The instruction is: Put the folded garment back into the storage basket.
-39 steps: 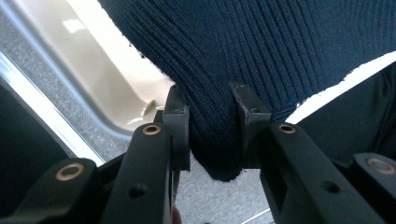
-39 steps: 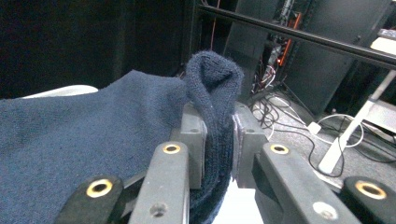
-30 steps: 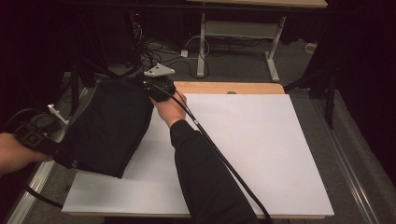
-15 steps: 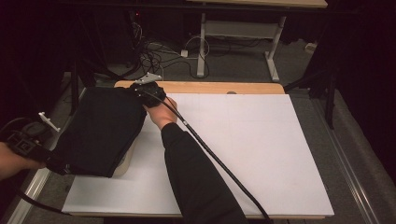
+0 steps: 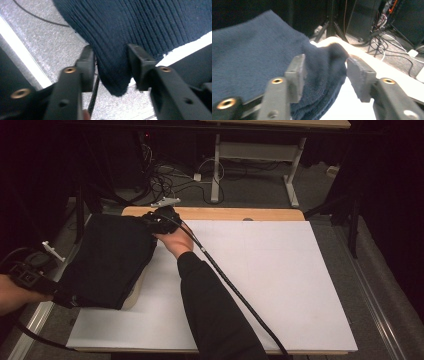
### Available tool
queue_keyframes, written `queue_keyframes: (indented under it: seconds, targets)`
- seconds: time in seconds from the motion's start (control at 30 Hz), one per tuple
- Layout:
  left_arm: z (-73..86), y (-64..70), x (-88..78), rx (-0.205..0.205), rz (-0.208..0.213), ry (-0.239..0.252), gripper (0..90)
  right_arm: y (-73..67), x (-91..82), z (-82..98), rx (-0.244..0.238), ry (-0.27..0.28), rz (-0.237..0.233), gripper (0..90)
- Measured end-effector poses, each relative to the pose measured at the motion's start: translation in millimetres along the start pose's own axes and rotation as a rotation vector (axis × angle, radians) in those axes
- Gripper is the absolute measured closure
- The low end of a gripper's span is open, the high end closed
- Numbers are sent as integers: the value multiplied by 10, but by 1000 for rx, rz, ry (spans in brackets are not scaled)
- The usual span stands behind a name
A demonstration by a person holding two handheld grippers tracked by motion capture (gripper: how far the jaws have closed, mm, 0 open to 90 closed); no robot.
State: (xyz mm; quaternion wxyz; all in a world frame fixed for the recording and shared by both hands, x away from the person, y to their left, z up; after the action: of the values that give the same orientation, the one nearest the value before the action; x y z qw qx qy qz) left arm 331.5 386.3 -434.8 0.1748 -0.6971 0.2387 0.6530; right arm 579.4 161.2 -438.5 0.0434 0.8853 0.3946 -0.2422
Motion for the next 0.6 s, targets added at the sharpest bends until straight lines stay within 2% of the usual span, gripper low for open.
queue_keyframes:
  seconds: [0.03,0.13,0.3,0.6]
  targets:
    - [-10,-10,-25,-1,-4,8,502,5,-49,-6,2,7,-10,437]
    - [-48,-29,-102,1,-27,34,501,-4,-181,32,2,26,-40,385]
    - [-99,-18,-155,-33,-39,39,417,-65,-381,156,-14,30,-72,284]
    - [-249,111,-130,-30,-54,48,367,-45,-742,440,-17,36,-77,142]
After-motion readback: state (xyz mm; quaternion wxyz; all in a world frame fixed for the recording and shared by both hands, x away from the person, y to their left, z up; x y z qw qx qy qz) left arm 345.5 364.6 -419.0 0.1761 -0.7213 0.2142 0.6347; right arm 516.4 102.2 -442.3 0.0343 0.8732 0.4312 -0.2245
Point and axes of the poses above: each handheld gripper's, and its own axes: x roughly forward along the jaws, z roughly out of its underside, y roughly to its right, the point moved 9 cm from there along x, roughly forward along the jaws, and after that the axes turned 7 degrees about x, right-handed, at the moved point
